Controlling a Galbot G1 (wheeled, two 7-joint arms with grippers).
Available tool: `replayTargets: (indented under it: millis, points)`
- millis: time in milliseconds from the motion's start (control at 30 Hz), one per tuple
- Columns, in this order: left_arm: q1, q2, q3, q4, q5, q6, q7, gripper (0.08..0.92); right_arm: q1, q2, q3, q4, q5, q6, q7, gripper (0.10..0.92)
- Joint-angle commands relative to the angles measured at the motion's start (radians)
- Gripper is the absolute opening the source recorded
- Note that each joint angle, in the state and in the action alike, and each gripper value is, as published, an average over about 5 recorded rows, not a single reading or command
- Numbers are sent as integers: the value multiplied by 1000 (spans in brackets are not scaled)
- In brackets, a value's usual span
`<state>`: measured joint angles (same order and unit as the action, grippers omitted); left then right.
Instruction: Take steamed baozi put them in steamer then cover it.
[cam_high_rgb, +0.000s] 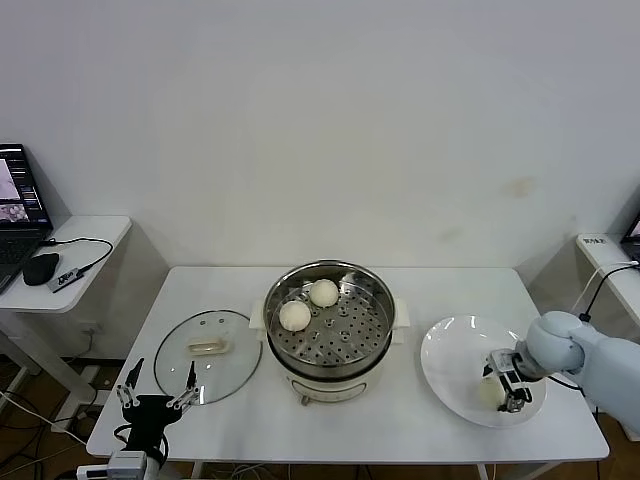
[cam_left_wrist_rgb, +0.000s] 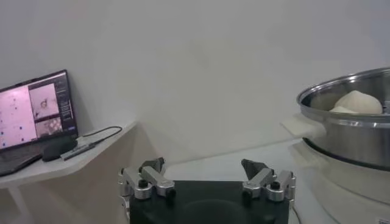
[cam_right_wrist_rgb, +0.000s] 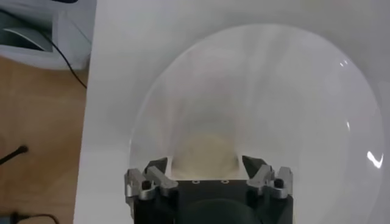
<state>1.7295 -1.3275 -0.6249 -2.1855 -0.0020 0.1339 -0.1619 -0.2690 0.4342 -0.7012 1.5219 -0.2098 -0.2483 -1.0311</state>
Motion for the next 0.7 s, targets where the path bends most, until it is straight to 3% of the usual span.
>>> replayTargets:
  millis: [33, 367, 700]
  points:
    - [1, -1, 0, -1, 0, 0, 0, 823, -30, 5, 34, -11, -7, -2, 2, 711]
    - [4, -1, -5, -7, -2, -1, 0, 823, 91, -9, -16, 10, 35, -3, -39, 579]
    - [1, 1, -6, -19, -9, -1, 1, 823, 447, -1, -149, 45, 171, -19, -77, 576]
